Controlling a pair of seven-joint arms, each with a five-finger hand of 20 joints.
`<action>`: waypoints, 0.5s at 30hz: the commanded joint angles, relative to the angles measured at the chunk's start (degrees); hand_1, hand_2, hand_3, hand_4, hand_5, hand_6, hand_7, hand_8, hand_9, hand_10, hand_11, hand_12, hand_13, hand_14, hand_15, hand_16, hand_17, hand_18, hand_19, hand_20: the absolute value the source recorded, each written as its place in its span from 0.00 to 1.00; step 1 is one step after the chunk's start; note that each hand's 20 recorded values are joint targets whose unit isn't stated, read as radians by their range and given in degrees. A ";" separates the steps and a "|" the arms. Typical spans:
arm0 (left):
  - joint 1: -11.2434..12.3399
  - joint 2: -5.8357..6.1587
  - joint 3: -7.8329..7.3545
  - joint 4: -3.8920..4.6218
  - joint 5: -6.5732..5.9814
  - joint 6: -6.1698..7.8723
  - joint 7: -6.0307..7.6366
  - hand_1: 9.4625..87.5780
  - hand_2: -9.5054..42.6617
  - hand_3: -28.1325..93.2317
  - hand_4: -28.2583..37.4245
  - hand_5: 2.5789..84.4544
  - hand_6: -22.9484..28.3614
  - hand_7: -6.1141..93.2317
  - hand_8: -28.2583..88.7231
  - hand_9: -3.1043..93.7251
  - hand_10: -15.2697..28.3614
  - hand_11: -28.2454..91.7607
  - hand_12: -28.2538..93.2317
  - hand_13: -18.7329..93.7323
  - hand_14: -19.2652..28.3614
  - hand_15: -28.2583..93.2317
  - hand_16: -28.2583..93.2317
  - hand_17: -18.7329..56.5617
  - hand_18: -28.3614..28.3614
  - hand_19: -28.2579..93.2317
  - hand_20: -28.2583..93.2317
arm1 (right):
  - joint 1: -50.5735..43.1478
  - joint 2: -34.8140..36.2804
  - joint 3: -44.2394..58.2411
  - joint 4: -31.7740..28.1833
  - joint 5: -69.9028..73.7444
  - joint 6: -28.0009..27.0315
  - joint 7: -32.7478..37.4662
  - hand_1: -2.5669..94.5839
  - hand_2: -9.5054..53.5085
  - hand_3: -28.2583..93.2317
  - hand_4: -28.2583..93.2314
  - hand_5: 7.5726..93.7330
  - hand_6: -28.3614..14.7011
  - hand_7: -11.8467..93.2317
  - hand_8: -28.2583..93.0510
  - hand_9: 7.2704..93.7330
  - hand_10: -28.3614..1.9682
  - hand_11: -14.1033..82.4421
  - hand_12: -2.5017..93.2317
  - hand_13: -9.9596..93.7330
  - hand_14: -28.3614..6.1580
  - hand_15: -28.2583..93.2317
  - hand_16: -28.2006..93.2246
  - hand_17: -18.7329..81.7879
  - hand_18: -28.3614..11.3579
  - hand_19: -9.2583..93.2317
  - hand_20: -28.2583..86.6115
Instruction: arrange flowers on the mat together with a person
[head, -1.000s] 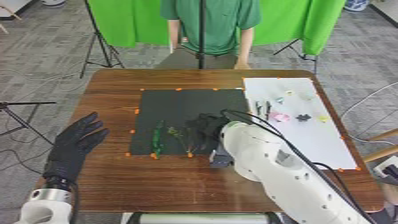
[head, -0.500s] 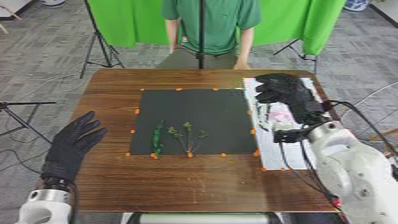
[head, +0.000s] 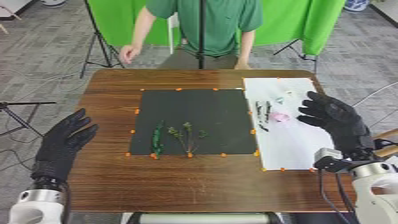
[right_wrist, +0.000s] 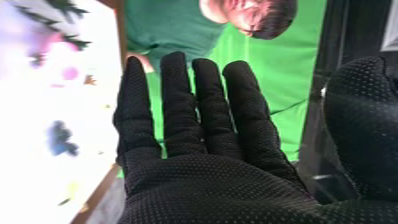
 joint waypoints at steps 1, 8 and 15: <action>0.02 -0.86 1.52 0.16 0.40 0.61 -1.37 0.25 0.23 0.80 0.07 0.44 0.53 0.23 0.17 0.36 0.66 0.47 0.35 0.44 0.76 0.51 0.22 0.22 0.91 0.66 0.24 | -3.39 -4.32 1.38 0.10 -1.70 -1.27 -1.32 0.22 0.16 0.94 0.03 0.41 0.54 0.29 0.14 0.40 0.46 0.31 0.27 0.46 0.46 0.45 0.44 0.32 0.18 0.58 0.45; -1.21 -1.54 2.80 0.75 0.64 -0.54 -1.45 0.26 0.23 0.80 0.07 0.45 0.53 0.24 0.17 0.36 0.66 0.47 0.35 0.44 0.76 0.51 0.22 0.22 0.91 0.65 0.25 | -5.32 -6.33 3.64 0.17 -3.25 -1.92 -2.27 0.23 0.14 0.94 0.03 0.42 0.55 0.30 0.14 0.42 0.48 0.33 0.27 0.47 0.47 0.46 0.44 0.33 0.18 0.58 0.46; -0.79 -1.57 2.11 0.65 0.29 -0.02 -1.02 0.26 0.23 0.80 0.07 0.45 0.53 0.24 0.17 0.36 0.66 0.47 0.35 0.44 0.76 0.51 0.22 0.22 0.91 0.65 0.26 | -5.43 -7.38 3.74 0.20 -3.99 -3.96 -1.60 0.24 0.15 0.94 0.02 0.41 0.57 0.30 0.14 0.42 0.48 0.33 0.26 0.48 0.48 0.46 0.43 0.33 0.18 0.59 0.46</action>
